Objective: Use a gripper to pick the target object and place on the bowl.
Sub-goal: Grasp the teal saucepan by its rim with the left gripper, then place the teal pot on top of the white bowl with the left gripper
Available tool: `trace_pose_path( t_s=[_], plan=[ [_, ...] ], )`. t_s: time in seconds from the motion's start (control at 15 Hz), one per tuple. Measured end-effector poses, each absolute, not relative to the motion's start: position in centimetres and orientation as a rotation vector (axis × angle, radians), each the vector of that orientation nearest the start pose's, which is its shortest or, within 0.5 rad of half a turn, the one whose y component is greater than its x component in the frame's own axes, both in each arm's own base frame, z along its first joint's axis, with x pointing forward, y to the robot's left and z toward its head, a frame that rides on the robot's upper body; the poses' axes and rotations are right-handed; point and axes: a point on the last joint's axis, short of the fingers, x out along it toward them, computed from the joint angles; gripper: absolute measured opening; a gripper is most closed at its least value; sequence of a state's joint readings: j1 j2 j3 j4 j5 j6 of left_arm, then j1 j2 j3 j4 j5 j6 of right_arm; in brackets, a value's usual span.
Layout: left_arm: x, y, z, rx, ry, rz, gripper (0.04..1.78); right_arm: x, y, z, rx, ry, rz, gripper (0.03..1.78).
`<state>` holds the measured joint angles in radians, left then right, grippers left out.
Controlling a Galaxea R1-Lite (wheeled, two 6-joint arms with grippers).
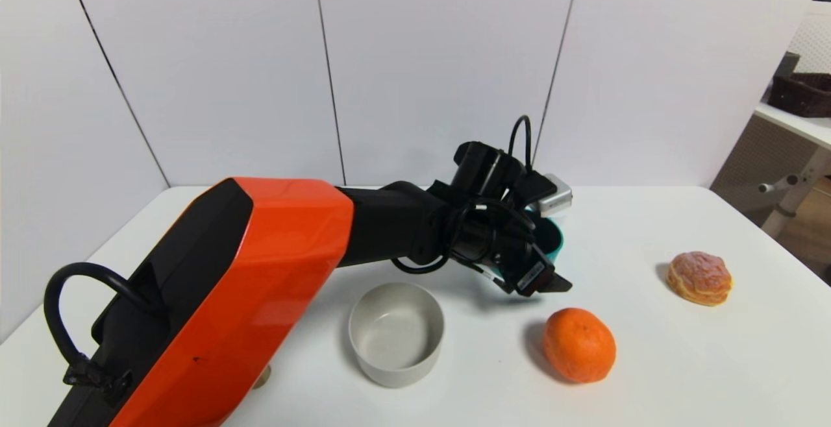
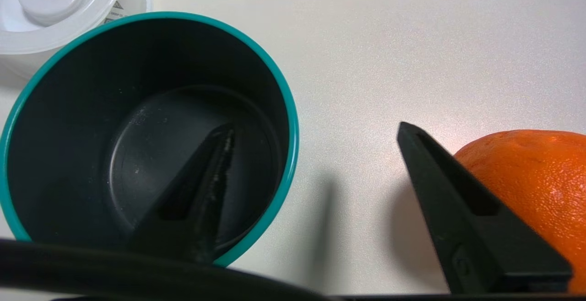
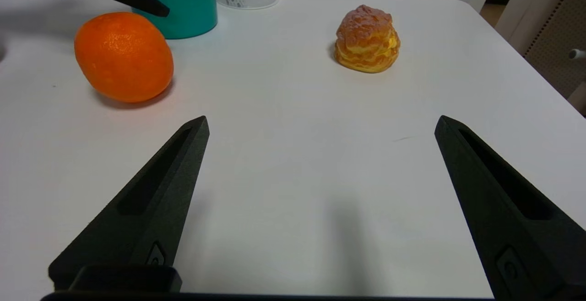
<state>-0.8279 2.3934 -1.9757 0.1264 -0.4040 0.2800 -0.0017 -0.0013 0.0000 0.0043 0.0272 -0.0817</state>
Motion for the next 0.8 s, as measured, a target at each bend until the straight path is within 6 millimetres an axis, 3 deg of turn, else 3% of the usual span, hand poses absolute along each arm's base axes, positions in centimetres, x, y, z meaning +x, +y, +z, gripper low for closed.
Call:
trace_pose_path(
  t_s=[0.27,0.4,0.8],
  plan=[
    [33.0,-37.2,14.9,0.361,0.398,-1.273,0.77,-2.3,0.1,7.5,-0.082,0.002,0.025,1.71],
    [33.1,-37.1,14.9,0.363,0.391,-1.273,0.07,-2.3,0.1,7.5,-0.082,0.002,0.025,1.71],
    [33.6,-35.9,16.3,0.378,0.361,-1.251,0.07,-2.3,0.1,7.5,-0.082,0.002,0.026,1.71]
  ],
)
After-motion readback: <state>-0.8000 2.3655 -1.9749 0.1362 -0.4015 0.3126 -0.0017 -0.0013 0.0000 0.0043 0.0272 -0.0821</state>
